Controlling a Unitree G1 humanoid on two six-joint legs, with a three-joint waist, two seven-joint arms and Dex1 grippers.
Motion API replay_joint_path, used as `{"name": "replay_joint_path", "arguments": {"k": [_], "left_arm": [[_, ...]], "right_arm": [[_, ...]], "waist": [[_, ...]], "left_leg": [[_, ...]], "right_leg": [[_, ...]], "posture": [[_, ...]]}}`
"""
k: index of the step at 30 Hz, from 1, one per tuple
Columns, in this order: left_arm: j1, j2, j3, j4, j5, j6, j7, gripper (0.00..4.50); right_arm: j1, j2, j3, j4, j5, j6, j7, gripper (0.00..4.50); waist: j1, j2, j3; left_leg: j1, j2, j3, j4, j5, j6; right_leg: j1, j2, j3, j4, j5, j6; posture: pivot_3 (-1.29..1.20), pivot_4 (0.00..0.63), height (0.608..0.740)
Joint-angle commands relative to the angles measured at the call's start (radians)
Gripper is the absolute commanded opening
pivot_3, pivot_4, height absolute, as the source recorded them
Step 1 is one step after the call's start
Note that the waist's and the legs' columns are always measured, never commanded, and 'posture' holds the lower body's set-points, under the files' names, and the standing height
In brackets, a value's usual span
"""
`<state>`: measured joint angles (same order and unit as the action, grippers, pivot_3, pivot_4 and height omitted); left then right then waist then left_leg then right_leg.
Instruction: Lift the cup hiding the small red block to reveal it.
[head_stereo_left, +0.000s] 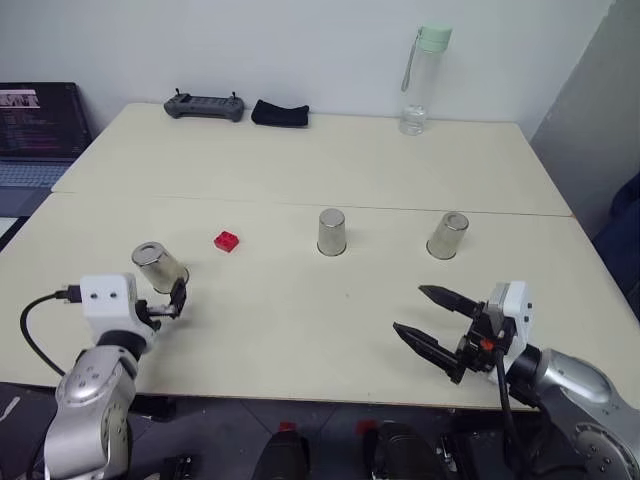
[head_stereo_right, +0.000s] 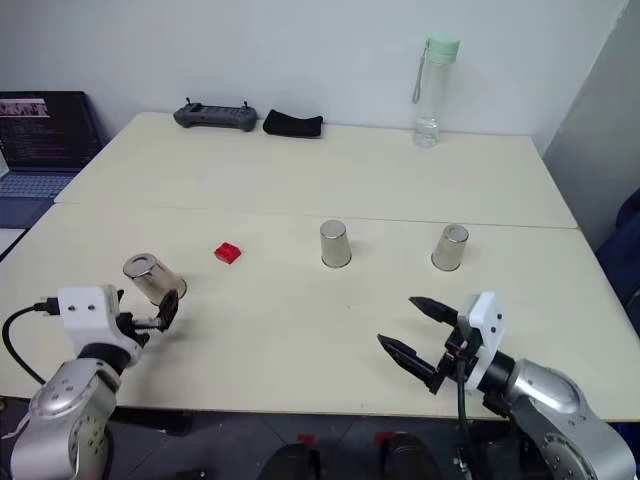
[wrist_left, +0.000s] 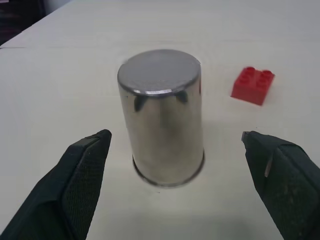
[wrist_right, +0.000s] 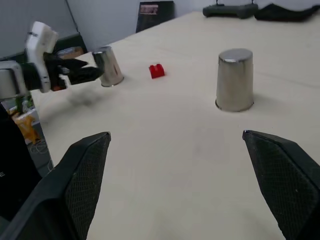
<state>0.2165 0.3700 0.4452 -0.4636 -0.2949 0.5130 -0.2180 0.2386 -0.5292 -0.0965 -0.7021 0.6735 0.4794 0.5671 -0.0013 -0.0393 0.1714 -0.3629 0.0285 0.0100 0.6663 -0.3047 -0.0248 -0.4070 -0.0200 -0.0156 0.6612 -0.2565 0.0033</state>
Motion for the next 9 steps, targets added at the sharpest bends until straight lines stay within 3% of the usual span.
{"name": "replay_joint_path", "arguments": {"k": [1,4,9], "left_arm": [[0.102,-0.042,-0.049,-0.200,-0.030,0.046,0.007,4.46],[0.154,-0.106,-0.127,-0.281,-0.028,0.070,0.044,4.46],[0.170,-0.220,-0.256,-0.347,0.012,0.089,0.145,4.46]], "right_arm": [[0.031,0.062,-0.062,-0.024,-0.028,0.028,-0.163,4.50],[0.062,0.116,-0.032,-0.019,-0.185,0.076,-0.346,4.50],[0.097,0.223,0.013,-0.047,-0.297,0.152,-0.533,4.50]], "waist": [[0.001,0.000,0.000],[0.006,0.000,0.000],[0.007,0.002,-0.001]], "left_leg": [[0.000,0.000,0.001,0.000,0.000,0.000],[0.000,0.000,0.000,0.001,0.000,0.000],[0.000,0.000,0.001,0.001,0.001,0.000]], "right_leg": [[0.000,-0.001,0.001,0.000,0.000,0.000],[0.001,0.000,0.000,0.001,0.000,0.001],[0.001,0.001,0.001,0.001,-0.001,-0.001]], "posture": [[0.00,0.150,0.740],[0.00,0.150,0.740],[0.00,0.150,0.740]]}}
